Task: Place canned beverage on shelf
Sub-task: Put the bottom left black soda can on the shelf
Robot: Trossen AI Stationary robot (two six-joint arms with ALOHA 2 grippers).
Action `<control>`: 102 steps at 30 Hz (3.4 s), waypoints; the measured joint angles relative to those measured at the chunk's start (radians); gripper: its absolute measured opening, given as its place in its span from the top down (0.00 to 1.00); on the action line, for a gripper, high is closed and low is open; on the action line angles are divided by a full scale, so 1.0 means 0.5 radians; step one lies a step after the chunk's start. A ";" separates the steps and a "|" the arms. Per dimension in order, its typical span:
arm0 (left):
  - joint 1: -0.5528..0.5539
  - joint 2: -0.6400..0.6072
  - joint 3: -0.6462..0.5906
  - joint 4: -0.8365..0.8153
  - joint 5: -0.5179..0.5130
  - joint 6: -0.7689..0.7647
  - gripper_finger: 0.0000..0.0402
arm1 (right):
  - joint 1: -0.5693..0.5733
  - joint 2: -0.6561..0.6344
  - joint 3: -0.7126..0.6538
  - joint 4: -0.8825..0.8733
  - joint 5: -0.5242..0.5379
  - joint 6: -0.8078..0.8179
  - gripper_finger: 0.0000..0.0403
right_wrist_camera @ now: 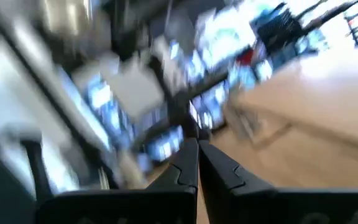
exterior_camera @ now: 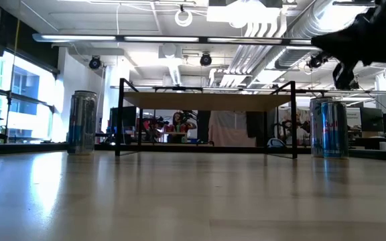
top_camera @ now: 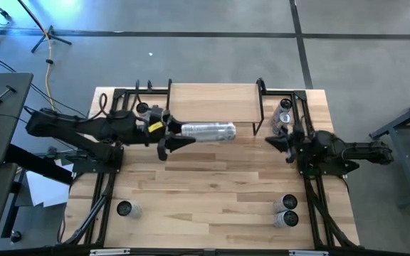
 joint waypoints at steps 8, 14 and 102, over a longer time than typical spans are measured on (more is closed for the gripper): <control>0.085 0.014 0.000 0.016 -0.038 0.041 0.47 | 0.003 0.026 0.003 0.769 0.194 0.167 1.00; 0.193 0.009 0.000 0.011 0.170 0.078 0.47 | 0.004 0.406 0.272 0.836 0.068 0.107 1.00; 1.341 1.475 2.347 -3.377 0.530 0.676 0.46 | -0.077 2.215 2.540 -1.664 -0.247 -0.458 0.14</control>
